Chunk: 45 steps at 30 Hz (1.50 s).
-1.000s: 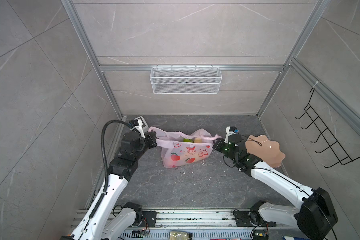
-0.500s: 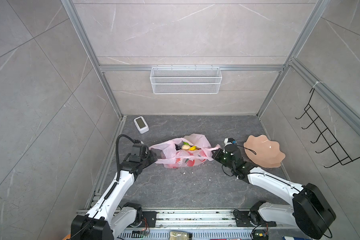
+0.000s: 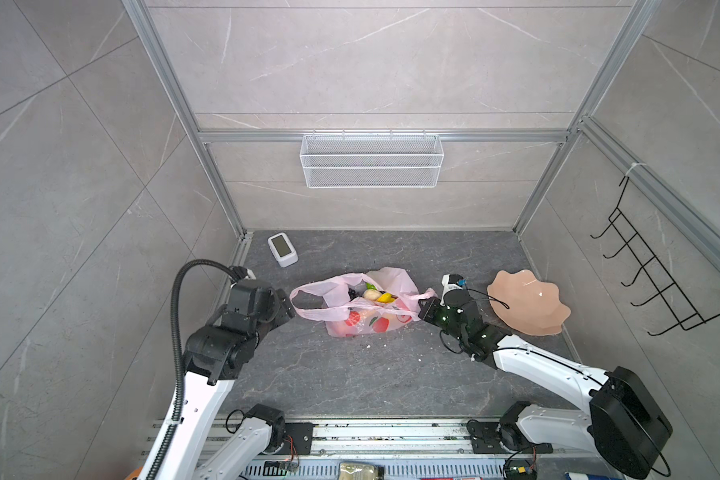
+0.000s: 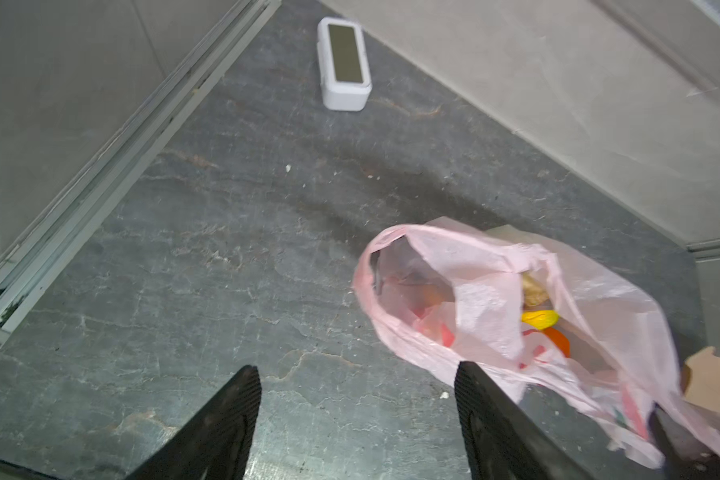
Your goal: Take the fake fruits out of the plastic bag
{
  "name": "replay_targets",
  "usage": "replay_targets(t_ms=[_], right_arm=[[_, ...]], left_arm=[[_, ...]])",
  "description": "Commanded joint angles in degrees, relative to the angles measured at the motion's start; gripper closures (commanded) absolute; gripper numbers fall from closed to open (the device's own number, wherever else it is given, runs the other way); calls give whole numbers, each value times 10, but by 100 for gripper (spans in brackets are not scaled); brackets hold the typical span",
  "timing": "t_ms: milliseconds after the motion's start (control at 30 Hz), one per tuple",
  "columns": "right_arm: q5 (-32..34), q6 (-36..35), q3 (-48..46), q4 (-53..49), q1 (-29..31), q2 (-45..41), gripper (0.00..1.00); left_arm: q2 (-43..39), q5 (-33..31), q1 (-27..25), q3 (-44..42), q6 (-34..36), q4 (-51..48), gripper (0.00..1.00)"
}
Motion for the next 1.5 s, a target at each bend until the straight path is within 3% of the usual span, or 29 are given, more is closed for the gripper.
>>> replay_targets(t_ms=[0,100,400,567,667,767,867,1067,1167,1267,1300,1467], right_arm=[[22,-19,14,-11,8,-16,100],[30,-24,11,-10,14,-21,100],[39,-40,10,-14,20,-37,100],[46,-48,6,-18,21,-45,100],[49,-50,3,-20,21,-47,100],[52,-49,0,-22,21,-48,100],[53,-52,-1,-26,21,-50,100],[69,-52,8,-48,20,-55,100],[62,-38,13,-60,9,-53,100],[11,-26,18,-58,-28,-45,100],[-9,-19,17,-51,-42,-41,100],[-141,37,3,4,-146,-10,100]], left_arm=[[101,-67,-115,71,12,-12,25],[231,-96,-183,159,20,-36,24],[484,-131,-219,309,30,-115,30],[546,-179,-227,329,0,-163,30],[562,-201,-228,328,-13,-179,24],[564,-204,-227,311,-16,-176,19],[564,-187,-221,286,-7,-151,21],[554,-140,-194,231,17,-75,39],[532,-121,-181,195,31,-27,61],[473,-93,-151,118,47,57,81],[448,-58,-136,88,56,96,87],[276,22,-57,-117,83,314,100]])
